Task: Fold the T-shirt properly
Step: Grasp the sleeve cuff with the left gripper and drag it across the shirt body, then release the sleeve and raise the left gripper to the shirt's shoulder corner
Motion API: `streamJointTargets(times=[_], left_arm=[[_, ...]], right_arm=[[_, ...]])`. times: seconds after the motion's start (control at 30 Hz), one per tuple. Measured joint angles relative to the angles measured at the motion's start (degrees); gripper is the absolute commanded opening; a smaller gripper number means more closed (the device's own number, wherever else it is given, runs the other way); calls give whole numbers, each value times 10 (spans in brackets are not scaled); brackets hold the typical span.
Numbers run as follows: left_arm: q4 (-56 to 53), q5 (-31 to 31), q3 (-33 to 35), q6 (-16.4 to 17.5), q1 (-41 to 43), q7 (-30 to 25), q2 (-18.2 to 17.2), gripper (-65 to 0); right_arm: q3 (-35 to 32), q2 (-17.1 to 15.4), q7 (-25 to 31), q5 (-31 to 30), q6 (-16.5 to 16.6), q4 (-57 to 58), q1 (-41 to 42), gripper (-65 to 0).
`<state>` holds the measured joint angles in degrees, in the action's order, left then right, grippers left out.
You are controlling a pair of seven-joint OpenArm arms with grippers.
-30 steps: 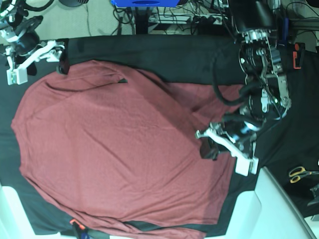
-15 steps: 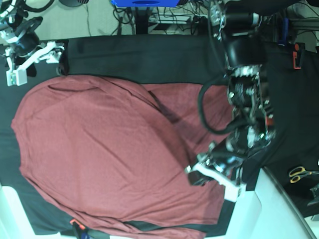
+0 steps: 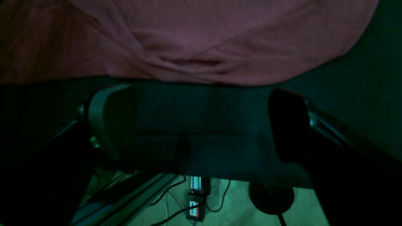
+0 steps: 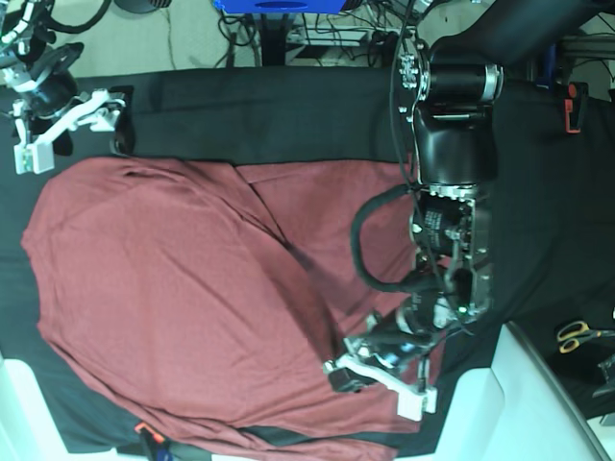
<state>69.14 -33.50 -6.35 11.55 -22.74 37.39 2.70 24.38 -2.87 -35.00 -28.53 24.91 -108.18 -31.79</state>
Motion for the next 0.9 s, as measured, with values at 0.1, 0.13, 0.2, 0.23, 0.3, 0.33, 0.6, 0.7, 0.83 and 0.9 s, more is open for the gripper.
streamJointTargets(times=[0.1, 0.13, 0.2, 0.23, 0.3, 0.33, 0.6, 0.7, 0.83, 0.9], left_arm=[[-24, 0, 16, 0, -3, -31, -7, -650], [-37, 0, 24, 0, -10, -35, -12, -650], [-59, 2, 32, -3, -23, -36, -16, -650], [-70, 0, 34, -2, -27, -39, -16, -650], [-94, -3, 34, 0, -31, -45, -12, -650], [-109, -4, 33, 0, -30, -49, -11, -650], [-195, 0, 29, -36, -26, -116, -35, -532], [-195, -5, 37, -41, -25, -148, -40, -299], [-195, -4, 32, -41, -25, -156, -44, -145], [-193, -7, 31, -41, -25, -154, -50, -117]], right_arm=[[0, -1, 2, 0, 0, 7, 6, -32], [0, -1, 1, 0, 0, 7, 8, -32], [0, -1, 2, 0, 0, 7, 9, -32], [0, -1, 2, 0, 0, 7, 11, -32], [0, -1, 3, -1, 0, 7, 11, -32], [0, -1, 2, 0, 0, 7, 11, -32], [0, -1, 2, 0, 0, 7, 11, -32], [0, -1, 2, 0, 0, 7, 11, -32], [0, -1, 2, 0, 0, 7, 11, -32], [0, -1, 2, 0, 0, 7, 9, -32]])
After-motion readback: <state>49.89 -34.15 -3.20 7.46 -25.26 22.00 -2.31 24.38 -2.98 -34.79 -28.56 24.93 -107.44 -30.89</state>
